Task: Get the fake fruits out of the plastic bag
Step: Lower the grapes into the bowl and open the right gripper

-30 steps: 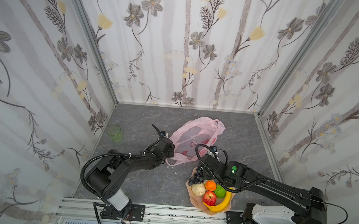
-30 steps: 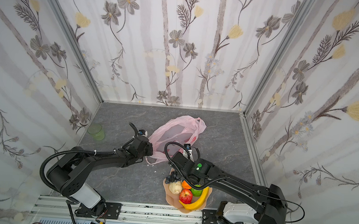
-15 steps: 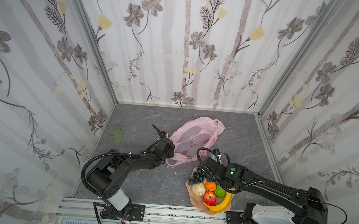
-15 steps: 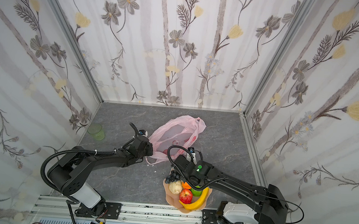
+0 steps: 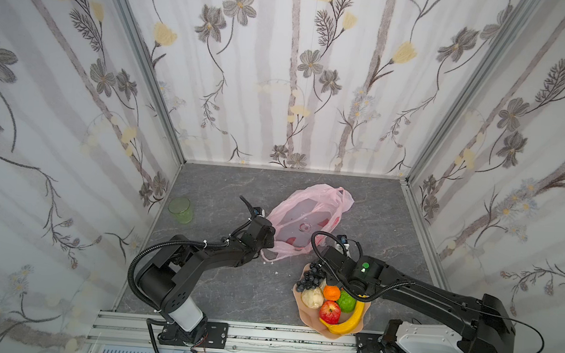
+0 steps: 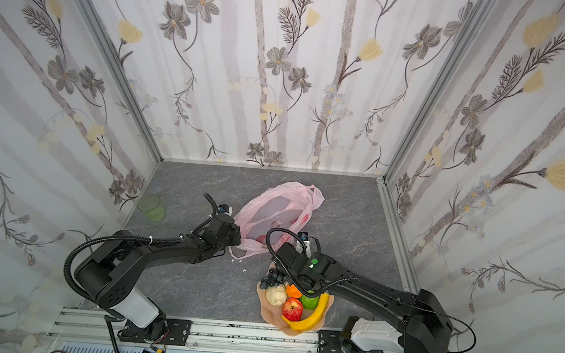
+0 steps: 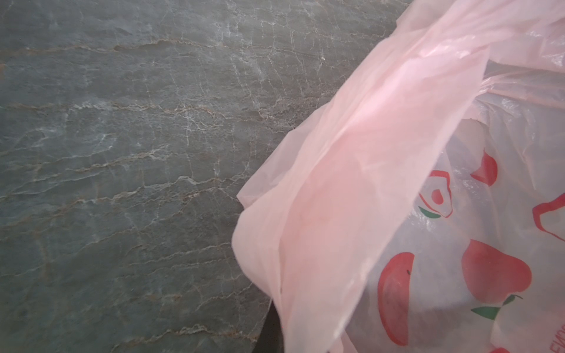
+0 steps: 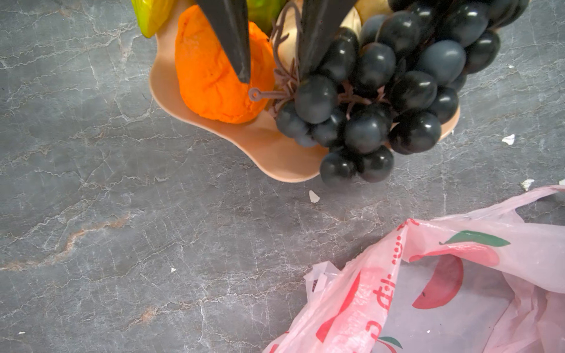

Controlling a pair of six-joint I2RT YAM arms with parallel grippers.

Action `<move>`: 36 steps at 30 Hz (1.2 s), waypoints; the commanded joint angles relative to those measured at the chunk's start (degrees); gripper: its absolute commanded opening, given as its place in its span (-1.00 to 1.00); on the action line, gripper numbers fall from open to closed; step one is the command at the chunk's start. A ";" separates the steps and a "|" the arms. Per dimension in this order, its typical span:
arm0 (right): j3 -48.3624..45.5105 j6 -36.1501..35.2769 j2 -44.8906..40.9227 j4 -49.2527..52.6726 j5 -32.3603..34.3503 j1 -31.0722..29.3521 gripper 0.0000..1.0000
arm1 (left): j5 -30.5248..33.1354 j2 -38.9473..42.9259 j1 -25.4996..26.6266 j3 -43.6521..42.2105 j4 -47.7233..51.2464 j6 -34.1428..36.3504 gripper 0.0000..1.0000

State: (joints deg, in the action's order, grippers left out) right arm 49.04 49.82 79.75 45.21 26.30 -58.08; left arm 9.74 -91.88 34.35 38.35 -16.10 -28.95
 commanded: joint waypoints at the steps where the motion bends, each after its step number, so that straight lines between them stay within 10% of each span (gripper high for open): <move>1: -0.09 -0.72 -1.00 -2.59 0.76 0.39 -0.28 | 0.89 -0.14 -0.07 0.38 -0.52 -0.09 -0.85; 20: -3.57 -2.49 -13.60 -8.15 -6.12 4.79 0.20 | 1.43 -0.04 -0.06 2.26 1.08 2.31 -0.85; 36: -12.62 -0.47 -32.71 -3.78 -7.37 16.24 0.45 | -0.95 -19.76 -3.94 38.57 20.10 17.88 -0.78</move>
State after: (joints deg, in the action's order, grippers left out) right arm 37.60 48.16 48.27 41.78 19.25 -43.09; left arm 8.67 -108.40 31.70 71.61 -0.38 -17.15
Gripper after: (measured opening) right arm 0.725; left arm 0.102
